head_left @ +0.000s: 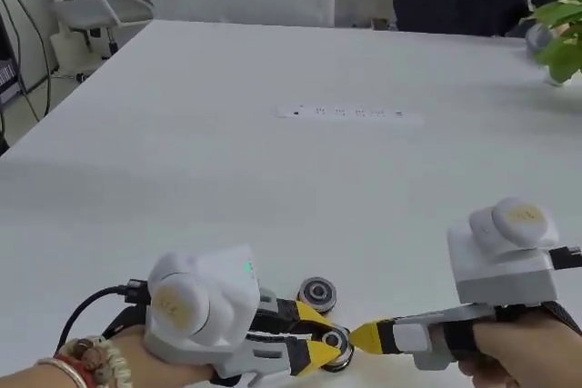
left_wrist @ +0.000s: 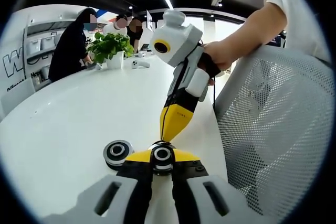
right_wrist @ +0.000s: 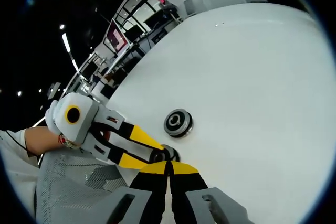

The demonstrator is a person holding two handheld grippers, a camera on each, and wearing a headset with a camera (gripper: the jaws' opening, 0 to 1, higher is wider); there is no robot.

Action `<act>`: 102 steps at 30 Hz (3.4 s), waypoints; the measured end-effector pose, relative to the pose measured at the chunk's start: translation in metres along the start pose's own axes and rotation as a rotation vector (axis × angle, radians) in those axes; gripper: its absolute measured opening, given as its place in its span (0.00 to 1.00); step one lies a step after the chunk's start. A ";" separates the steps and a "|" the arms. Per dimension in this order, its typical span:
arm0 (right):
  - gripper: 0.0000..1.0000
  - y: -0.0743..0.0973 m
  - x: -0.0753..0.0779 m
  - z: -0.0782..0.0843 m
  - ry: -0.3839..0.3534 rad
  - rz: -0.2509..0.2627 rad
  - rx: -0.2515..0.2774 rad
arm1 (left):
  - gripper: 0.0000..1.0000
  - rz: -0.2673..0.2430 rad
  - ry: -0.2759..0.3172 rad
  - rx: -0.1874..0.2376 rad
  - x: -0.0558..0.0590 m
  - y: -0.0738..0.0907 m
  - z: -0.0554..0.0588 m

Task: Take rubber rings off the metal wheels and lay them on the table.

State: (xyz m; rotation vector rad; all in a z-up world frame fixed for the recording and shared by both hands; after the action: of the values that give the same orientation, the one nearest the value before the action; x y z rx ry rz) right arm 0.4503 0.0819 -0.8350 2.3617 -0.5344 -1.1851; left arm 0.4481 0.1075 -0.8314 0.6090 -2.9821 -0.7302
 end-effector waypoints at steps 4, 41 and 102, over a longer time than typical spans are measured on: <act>0.00 0.000 -0.001 0.000 0.000 -0.003 -0.001 | 0.08 0.000 0.000 -0.001 0.000 0.000 0.000; 0.00 -0.002 -0.010 -0.003 0.016 -0.033 0.009 | 0.08 -0.004 0.006 0.001 0.000 0.000 0.000; 0.00 0.002 -0.004 -0.005 0.021 -0.014 0.016 | 0.08 -0.013 0.026 -0.085 -0.004 0.003 -0.004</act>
State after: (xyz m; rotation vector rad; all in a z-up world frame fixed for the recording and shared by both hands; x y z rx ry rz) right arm 0.4518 0.0832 -0.8286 2.3925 -0.5225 -1.1647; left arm 0.4509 0.1101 -0.8265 0.6288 -2.9086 -0.8377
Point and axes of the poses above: the centre of the closed fingertips' face, and the gripper's own axes: y roughly backward along the fingers, x roughly to its right, z roughly out of its underside, the point moved 1 cm from there along y, roughly backward along the fingers, and after that the axes turned 7 degrees about -z, right-handed, at the moved point
